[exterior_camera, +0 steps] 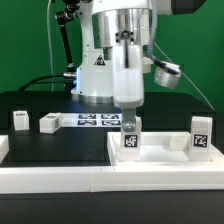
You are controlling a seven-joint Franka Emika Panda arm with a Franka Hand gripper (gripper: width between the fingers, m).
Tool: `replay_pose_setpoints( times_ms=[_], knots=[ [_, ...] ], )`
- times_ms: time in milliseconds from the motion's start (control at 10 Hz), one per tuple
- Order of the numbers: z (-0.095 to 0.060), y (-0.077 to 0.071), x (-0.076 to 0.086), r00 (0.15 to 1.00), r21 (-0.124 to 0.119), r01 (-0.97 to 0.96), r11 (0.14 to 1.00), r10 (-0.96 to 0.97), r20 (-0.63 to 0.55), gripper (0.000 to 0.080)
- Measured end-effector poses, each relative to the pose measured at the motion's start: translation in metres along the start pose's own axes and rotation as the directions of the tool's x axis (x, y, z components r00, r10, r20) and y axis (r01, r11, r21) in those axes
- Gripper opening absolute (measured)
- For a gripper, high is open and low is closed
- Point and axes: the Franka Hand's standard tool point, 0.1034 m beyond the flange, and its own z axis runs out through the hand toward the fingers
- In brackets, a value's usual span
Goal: Assemble square table
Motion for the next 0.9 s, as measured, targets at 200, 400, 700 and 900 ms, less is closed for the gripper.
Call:
replay_pose_setpoints(
  times_ms=[200, 400, 700, 900],
  knots=[
    [0.0002, -0.0001, -0.0005, 0.993, 0.003, -0.116, 0.993, 0.116, -0.003, 0.0291],
    [0.0000, -0.0004, 0.0007, 0.995, 0.005, -0.102, 0.995, 0.102, -0.008, 0.0291],
    [0.0002, 0.0002, -0.0002, 0.999, 0.001, 0.036, 0.999, -0.036, -0.009, 0.0506],
    [0.0005, 0.0004, -0.0037, 0.971, 0.000, 0.239, 0.971, -0.239, -0.008, 0.0623]
  ],
)
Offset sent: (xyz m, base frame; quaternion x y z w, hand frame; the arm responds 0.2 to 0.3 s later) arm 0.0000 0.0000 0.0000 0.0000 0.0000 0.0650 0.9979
